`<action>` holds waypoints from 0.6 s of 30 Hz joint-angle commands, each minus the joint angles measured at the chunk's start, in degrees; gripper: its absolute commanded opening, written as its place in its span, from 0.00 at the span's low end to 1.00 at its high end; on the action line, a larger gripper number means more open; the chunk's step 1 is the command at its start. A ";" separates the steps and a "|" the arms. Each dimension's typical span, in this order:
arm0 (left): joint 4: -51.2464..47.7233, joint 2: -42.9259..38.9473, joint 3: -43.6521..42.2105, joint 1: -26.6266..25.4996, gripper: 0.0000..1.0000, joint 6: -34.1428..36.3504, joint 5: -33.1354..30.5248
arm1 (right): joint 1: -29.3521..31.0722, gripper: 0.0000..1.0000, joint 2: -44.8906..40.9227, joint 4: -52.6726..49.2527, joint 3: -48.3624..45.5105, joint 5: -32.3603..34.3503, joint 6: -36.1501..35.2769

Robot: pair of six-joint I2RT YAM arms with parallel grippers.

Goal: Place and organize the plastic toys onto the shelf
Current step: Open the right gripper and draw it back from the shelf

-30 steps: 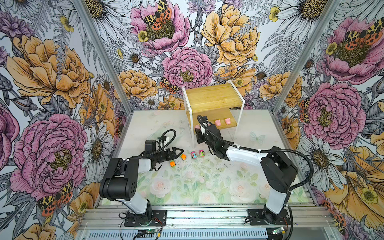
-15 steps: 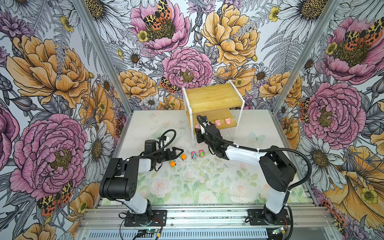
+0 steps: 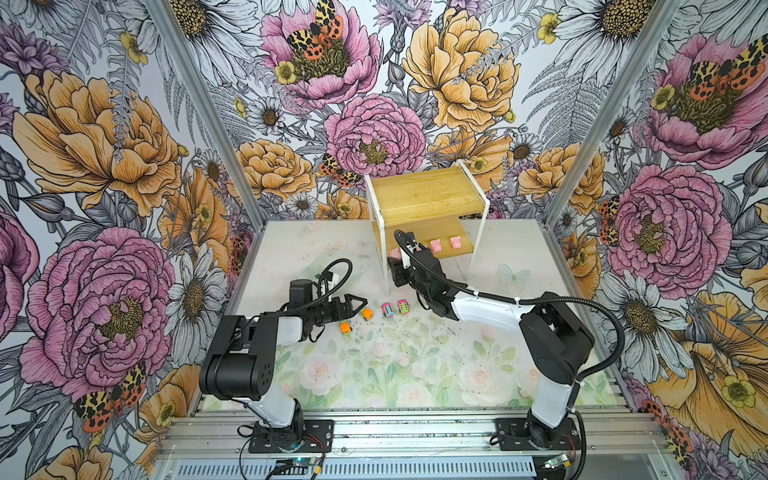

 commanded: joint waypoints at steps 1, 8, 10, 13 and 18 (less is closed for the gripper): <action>-0.24 0.49 1.15 0.61 0.99 0.12 1.28 | -0.04 0.52 -4.14 -2.40 -3.25 -2.20 1.35; -0.24 0.59 1.16 0.66 0.99 0.07 1.31 | 0.69 0.55 -13.80 -6.77 -10.75 -5.92 1.44; -0.27 0.58 1.16 0.68 0.99 0.12 1.32 | 0.83 0.56 -17.68 -7.49 -14.42 -7.60 0.94; -0.27 0.65 1.23 0.68 0.99 0.05 1.33 | 0.83 0.56 -22.56 -8.33 -19.95 -9.43 0.26; -0.23 0.63 1.23 0.68 0.99 0.01 1.30 | 0.83 0.53 -26.19 -7.67 -28.95 -12.32 0.37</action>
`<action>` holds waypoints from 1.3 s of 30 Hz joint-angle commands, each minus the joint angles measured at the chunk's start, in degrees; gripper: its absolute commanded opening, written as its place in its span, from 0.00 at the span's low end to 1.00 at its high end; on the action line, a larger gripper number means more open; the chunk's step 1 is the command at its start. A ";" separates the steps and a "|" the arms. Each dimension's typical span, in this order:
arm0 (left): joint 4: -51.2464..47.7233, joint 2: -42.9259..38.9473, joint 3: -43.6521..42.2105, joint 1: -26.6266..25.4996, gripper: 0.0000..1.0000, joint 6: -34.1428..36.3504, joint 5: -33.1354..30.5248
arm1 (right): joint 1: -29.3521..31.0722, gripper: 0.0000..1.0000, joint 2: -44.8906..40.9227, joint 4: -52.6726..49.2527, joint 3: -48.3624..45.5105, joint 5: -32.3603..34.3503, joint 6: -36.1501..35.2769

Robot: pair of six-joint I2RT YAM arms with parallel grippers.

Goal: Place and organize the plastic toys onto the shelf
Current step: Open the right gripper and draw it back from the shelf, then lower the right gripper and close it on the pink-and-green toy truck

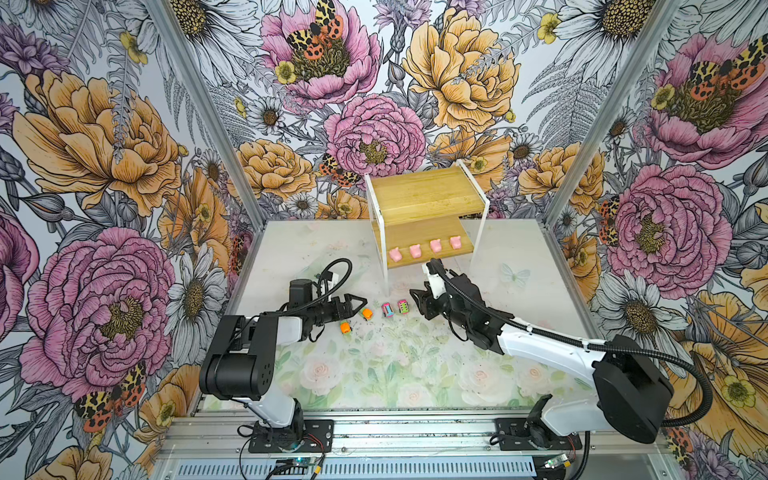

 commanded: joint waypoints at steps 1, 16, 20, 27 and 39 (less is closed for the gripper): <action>-0.27 0.63 1.19 0.57 0.99 0.05 1.17 | 0.39 0.53 -0.65 0.38 -5.33 -3.62 0.14; -0.23 0.34 0.91 0.48 0.99 0.23 1.11 | 1.73 0.57 14.29 14.35 -6.47 -1.63 5.93; -0.23 0.36 0.92 0.52 0.99 0.23 1.17 | 2.02 0.58 16.40 14.56 -4.54 -0.48 6.53; -0.14 0.44 0.92 0.48 0.99 0.32 1.52 | 2.00 0.58 20.39 15.32 -1.10 1.22 6.92; -0.14 0.61 1.02 0.56 0.99 0.23 1.54 | 2.18 0.58 26.13 14.08 4.99 2.75 9.08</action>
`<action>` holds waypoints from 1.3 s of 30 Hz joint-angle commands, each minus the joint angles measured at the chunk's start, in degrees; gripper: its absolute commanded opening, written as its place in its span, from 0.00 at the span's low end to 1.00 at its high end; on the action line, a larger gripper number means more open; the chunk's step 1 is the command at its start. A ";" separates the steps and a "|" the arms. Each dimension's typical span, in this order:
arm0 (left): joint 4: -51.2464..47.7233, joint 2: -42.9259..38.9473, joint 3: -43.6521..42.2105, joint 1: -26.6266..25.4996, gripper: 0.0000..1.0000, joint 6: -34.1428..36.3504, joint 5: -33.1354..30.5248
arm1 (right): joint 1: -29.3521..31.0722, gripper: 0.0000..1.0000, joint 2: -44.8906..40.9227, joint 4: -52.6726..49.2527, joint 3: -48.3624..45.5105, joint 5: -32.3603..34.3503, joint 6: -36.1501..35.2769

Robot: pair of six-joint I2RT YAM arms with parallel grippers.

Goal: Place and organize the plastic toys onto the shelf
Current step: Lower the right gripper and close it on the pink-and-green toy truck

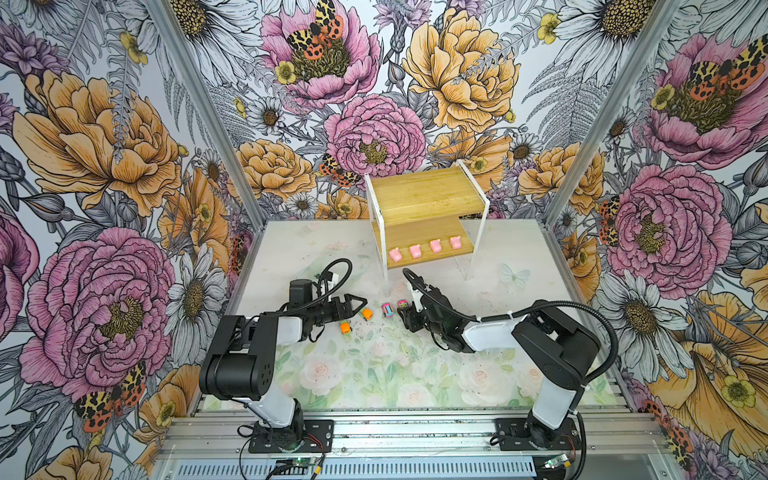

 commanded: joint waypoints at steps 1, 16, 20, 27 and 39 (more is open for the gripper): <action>-0.14 0.55 1.04 0.57 0.99 0.23 1.54 | 0.35 0.58 1.83 0.36 1.77 1.92 1.05; -0.15 0.68 1.18 0.57 0.99 0.24 1.65 | 0.49 0.58 6.62 -0.72 5.38 4.19 1.56; -0.14 0.79 1.20 0.58 0.99 0.14 1.74 | 0.45 0.56 7.67 -1.35 6.81 4.73 1.09; -0.13 0.71 1.19 0.57 0.99 0.12 1.61 | 0.48 0.44 8.53 -1.62 6.92 4.55 1.39; -0.15 0.70 1.14 0.57 0.99 0.15 1.53 | 0.71 0.21 4.01 0.10 2.28 3.04 0.99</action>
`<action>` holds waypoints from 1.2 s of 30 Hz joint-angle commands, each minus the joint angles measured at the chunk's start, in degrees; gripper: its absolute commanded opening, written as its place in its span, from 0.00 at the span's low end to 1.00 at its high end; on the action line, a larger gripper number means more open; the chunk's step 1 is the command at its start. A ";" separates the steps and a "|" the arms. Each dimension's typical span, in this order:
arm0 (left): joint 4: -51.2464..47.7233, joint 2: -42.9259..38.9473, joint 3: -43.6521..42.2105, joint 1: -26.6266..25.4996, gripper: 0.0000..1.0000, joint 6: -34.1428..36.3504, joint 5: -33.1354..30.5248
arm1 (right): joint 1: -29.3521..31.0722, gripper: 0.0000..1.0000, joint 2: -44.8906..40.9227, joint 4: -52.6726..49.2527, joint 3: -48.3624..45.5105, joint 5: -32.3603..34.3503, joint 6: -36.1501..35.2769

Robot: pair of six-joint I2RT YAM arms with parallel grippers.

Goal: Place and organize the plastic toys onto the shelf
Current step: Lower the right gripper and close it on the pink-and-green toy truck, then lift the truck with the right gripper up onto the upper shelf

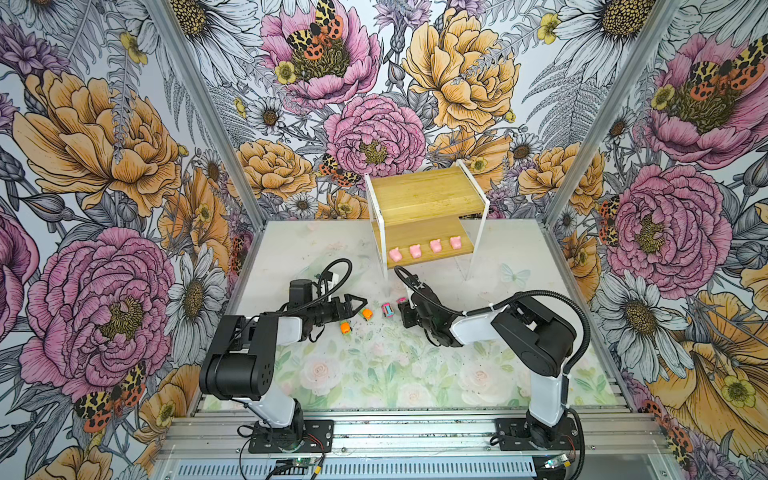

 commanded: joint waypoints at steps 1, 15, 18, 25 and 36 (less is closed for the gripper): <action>-0.14 0.72 1.16 0.59 0.99 0.15 1.38 | 0.71 0.21 -4.41 0.30 -3.27 -0.74 -0.22; -0.14 0.77 1.19 0.57 0.99 0.14 1.31 | 1.44 0.20 -39.93 -37.75 4.83 0.45 -4.44; -0.14 0.74 1.19 0.57 0.99 0.16 1.52 | -3.28 0.19 -42.35 -43.17 12.03 -1.04 -6.40; -0.18 0.80 1.28 0.57 0.99 0.23 1.87 | -11.49 0.19 -37.28 -49.48 31.03 -3.64 -11.42; 0.03 0.50 1.23 0.57 0.99 0.24 2.07 | -19.71 0.20 -23.18 -50.66 49.88 -3.45 -13.19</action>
